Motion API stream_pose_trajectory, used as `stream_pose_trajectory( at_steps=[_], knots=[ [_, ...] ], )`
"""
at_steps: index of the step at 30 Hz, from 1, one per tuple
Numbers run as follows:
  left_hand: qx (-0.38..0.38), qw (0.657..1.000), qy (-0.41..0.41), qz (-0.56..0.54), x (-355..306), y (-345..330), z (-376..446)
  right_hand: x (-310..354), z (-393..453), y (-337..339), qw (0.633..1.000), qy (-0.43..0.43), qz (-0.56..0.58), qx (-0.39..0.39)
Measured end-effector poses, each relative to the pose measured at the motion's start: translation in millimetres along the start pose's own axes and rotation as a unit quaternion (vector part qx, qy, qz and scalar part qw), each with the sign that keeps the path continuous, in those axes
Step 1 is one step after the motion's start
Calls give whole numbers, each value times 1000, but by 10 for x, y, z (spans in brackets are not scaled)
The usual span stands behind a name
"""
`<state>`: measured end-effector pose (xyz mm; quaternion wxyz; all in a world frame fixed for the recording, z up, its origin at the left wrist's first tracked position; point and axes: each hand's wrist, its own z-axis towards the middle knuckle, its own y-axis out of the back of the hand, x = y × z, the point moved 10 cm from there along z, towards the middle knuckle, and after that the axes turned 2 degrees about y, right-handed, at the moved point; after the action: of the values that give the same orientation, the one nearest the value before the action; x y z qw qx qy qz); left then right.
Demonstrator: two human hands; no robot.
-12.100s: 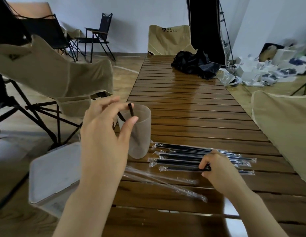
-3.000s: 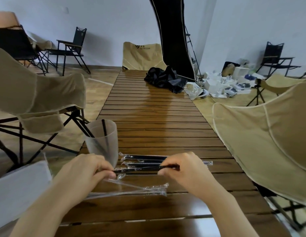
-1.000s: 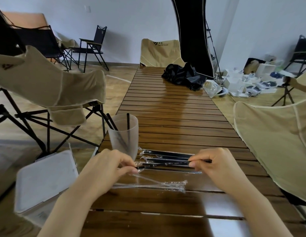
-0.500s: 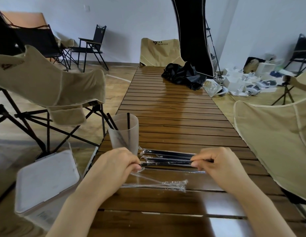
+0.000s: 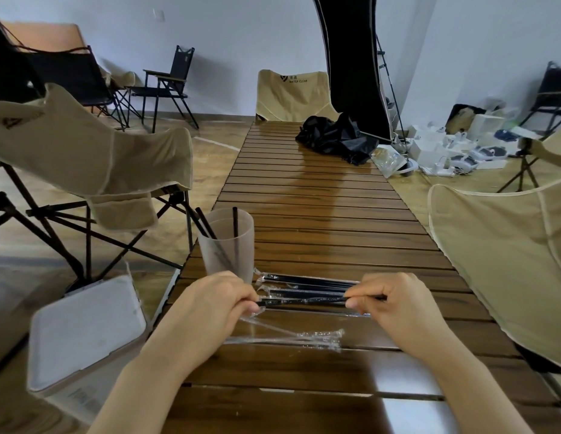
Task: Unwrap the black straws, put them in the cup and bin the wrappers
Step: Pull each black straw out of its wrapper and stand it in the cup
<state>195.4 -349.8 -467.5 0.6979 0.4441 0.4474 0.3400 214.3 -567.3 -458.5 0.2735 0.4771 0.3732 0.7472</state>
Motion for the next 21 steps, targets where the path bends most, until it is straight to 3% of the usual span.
stream_pose_trajectory(
  at_steps=[3, 7, 12, 15, 21],
  knots=[
    [17, 1000, -1, 10, -21, -60, 4, 22, 11, 36, 1000, -13, -3, -9],
    [35, 999, 13, 9, -17, -103, 20, -15, -1, -36, 998, -17, -42, 37],
    [34, 999, 28, -12, -89, -131, 58, 154, 26, -246, 987, -3, -147, 63],
    [12, 1000, 13, -4, -192, -69, 74, 369, 78, -345, 995, 47, -75, 37],
    [-1, 999, 39, -19, -26, 17, 50, 216, 94, -283, 999, 18, 31, 21]
  ],
)
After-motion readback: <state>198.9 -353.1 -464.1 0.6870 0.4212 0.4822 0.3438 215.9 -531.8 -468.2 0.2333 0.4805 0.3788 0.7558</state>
